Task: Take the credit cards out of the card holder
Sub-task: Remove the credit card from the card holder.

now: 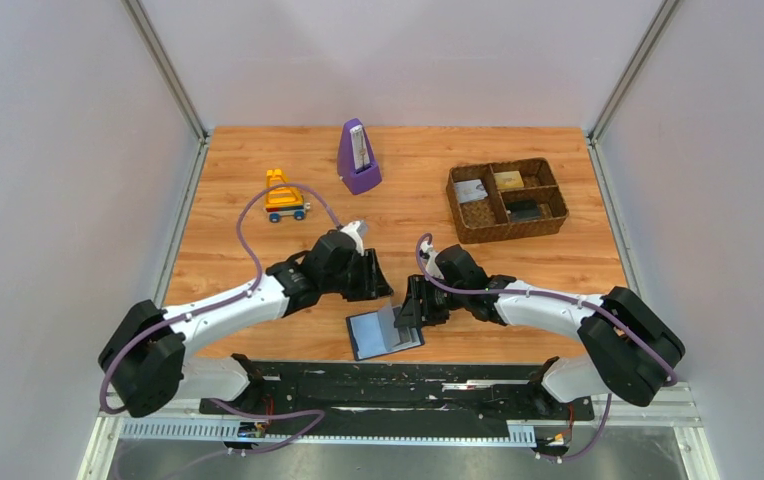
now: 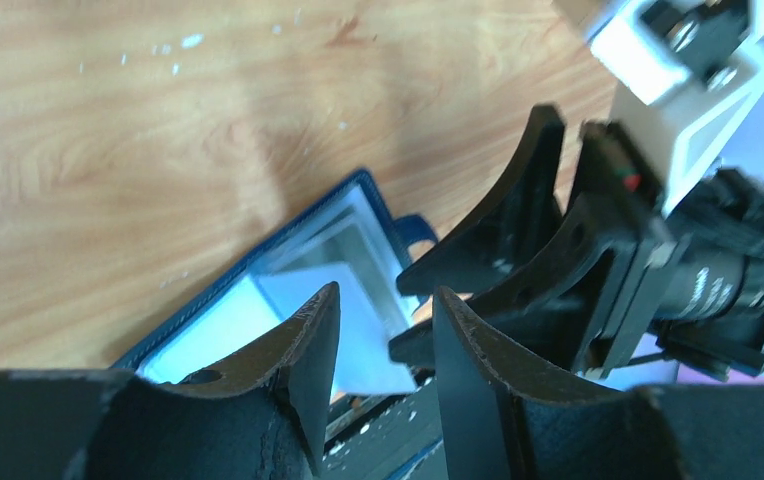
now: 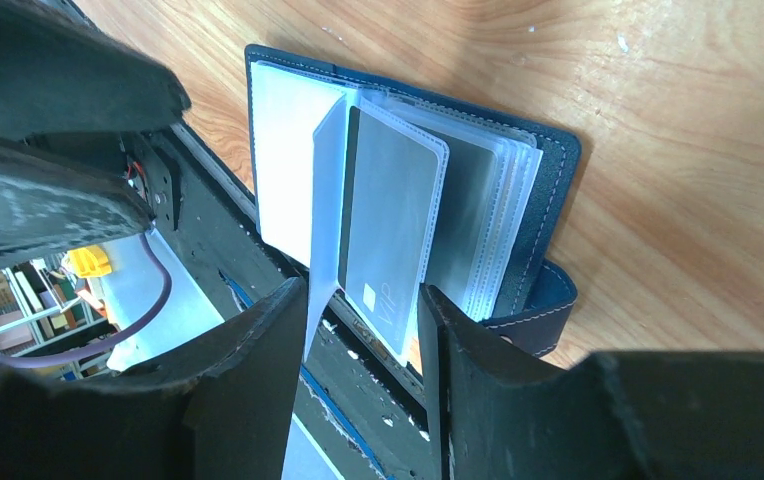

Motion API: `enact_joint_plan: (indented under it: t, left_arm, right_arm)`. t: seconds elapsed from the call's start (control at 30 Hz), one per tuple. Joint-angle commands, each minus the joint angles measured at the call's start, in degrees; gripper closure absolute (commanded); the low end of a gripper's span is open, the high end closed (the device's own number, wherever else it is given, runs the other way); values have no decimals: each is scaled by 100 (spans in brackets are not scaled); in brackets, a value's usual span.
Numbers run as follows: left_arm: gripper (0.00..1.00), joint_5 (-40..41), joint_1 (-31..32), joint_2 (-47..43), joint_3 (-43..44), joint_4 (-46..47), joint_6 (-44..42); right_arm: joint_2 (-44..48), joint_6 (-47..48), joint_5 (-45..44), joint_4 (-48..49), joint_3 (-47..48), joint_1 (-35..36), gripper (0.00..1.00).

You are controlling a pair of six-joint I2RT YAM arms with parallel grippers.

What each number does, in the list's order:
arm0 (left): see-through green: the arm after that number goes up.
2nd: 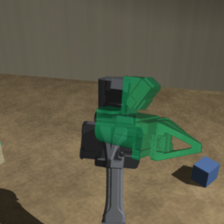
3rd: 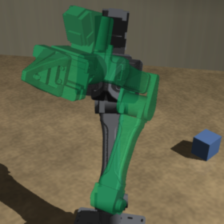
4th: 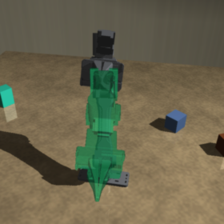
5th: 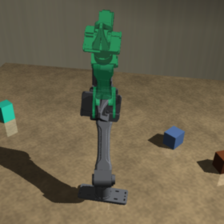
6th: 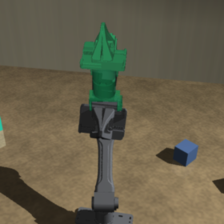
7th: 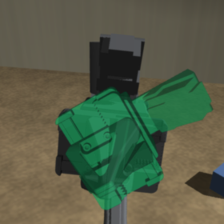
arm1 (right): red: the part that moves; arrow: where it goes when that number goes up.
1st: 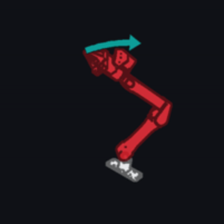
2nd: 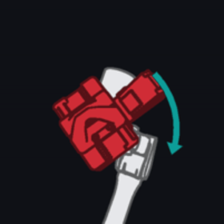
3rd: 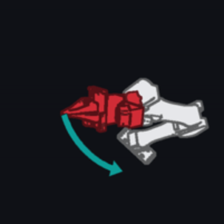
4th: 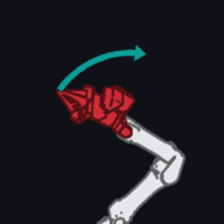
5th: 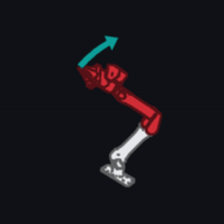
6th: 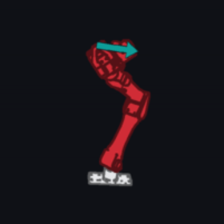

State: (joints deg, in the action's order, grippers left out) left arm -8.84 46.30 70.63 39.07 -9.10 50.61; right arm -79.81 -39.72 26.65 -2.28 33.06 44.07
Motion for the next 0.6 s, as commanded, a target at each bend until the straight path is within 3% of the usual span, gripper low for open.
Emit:
enact_joint_plan:
  t: [0.0,0.57]
  left_arm:
    - [54,239,-21,524,752,-362,-293]
    - [63,-413,-25,1405,1064,10,68]
  right_arm:
    - [113,-2,25,247,153,22,55]
    - [168,8,6,272,113,22,55]
